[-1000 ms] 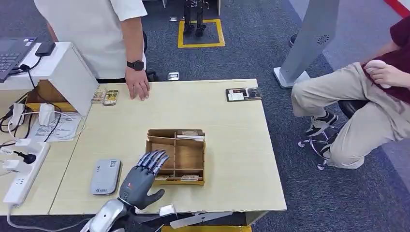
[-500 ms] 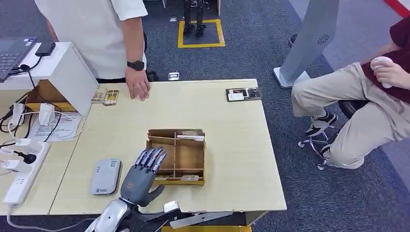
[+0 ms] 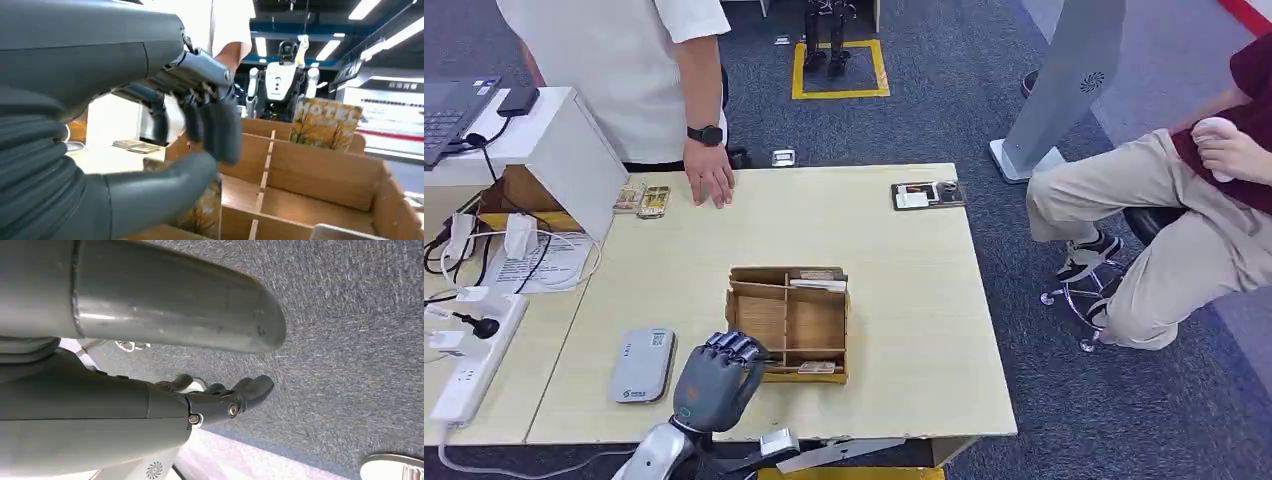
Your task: Pass the card to the sensor for recognition and then transmit it.
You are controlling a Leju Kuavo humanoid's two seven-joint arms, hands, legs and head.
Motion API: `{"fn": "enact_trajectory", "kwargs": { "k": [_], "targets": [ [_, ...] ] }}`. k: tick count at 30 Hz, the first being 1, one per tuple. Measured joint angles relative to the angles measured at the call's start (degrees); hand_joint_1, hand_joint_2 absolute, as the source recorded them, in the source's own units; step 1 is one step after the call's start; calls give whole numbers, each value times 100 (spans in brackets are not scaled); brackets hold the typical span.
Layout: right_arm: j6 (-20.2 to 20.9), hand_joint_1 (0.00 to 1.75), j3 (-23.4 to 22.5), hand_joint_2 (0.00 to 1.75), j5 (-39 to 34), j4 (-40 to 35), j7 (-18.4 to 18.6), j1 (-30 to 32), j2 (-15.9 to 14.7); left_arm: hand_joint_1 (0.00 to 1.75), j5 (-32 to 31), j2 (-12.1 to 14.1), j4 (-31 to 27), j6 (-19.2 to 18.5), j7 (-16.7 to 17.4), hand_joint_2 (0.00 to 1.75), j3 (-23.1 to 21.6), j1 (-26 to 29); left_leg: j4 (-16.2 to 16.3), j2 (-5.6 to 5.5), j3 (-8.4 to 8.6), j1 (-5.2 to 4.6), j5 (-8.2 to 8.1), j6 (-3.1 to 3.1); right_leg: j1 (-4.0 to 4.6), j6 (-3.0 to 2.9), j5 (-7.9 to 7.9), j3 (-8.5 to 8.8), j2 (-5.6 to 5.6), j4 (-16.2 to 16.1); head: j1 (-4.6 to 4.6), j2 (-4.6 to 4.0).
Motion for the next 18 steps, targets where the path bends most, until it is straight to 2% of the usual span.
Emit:
{"fn": "enact_trajectory", "kwargs": {
  "k": [5,10,18],
  "targets": [
    [0,0,0,0,-19,4,-2,0,0,175,216,-22,-31,61,-279,175,11,61,0,0,0,0,0,0,0,0,0,0,0,0,0,0],
    [0,0,0,0,-44,9,-11,0,-4,175,489,-7,-31,-374,-513,175,9,59,0,0,0,0,0,0,0,0,0,0,0,0,0,0],
    [0,0,0,0,-44,22,-11,-1,-7,175,548,9,-31,-459,-561,175,9,58,0,0,1,0,0,0,0,0,0,0,0,0,-2,0]
  ]
}}
